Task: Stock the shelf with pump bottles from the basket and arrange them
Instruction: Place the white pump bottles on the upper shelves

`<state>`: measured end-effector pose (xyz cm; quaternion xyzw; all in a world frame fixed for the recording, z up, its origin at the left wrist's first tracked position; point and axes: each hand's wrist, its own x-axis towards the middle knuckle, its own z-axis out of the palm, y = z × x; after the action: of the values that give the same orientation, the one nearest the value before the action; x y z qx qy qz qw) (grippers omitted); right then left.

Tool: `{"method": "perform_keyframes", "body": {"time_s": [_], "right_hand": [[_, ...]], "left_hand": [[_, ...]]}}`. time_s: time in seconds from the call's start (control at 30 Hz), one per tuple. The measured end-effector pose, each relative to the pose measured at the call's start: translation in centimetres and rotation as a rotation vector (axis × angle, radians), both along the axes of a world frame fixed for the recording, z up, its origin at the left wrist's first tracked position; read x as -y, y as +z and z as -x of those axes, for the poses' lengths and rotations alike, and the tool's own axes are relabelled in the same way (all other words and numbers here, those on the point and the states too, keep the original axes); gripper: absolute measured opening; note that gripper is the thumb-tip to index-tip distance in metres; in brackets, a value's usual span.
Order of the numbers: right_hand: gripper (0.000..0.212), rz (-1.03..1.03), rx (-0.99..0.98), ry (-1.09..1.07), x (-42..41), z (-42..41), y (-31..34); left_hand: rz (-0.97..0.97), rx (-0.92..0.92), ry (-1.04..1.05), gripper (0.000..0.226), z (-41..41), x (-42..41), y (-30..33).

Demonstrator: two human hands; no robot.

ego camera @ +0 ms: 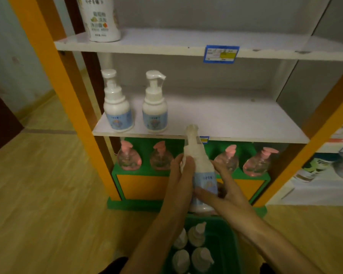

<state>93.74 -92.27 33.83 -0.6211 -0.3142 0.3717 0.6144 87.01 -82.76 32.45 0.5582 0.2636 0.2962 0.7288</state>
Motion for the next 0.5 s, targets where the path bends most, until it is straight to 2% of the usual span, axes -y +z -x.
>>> {"method": "perform_keyframes", "body": {"time_s": [0.1, 0.2, 0.3, 0.33, 0.37, 0.4, 0.47, 0.5], "right_hand": [[0.082, -0.005, -0.033, -0.076, 0.3, -1.2, -0.8], [0.073, -0.021, -0.041, -0.117, 0.4, -2.5, -1.2], [0.058, -0.053, -0.022, -0.181, 0.1, -3.3, -1.5], [0.056, -0.071, 0.005, -0.221, -0.1, -3.5, -1.7], [0.055, -0.088, 0.046, -0.265, -0.4, -3.8, -1.8], [0.056, -0.102, 0.097, -0.309, -0.6, -4.1, -1.8], [0.059, -0.132, 0.194, -0.378, -1.1, -4.9, -1.4], [0.061, -0.147, 0.230, -0.398, -1.5, -5.4, -1.2]], "left_hand": [[-0.020, -0.006, -0.036, 0.046, -1.3, 0.9, -0.4], [-0.001, -0.056, -0.058, 0.047, -2.7, 0.6, -0.3], [0.121, -0.068, -0.053, 0.061, -3.6, 0.8, 1.2], [0.155, -0.057, -0.031, 0.055, -3.8, 0.6, 1.3], [0.113, -0.092, 0.012, 0.030, -3.8, 0.4, 1.3], [0.069, -0.105, 0.036, 0.016, -3.8, 0.2, 1.3], [0.090, -0.069, 0.059, 0.038, -3.1, -0.2, 0.4], [0.104, -0.047, 0.049, 0.042, -2.7, -0.3, 0.5]]}}
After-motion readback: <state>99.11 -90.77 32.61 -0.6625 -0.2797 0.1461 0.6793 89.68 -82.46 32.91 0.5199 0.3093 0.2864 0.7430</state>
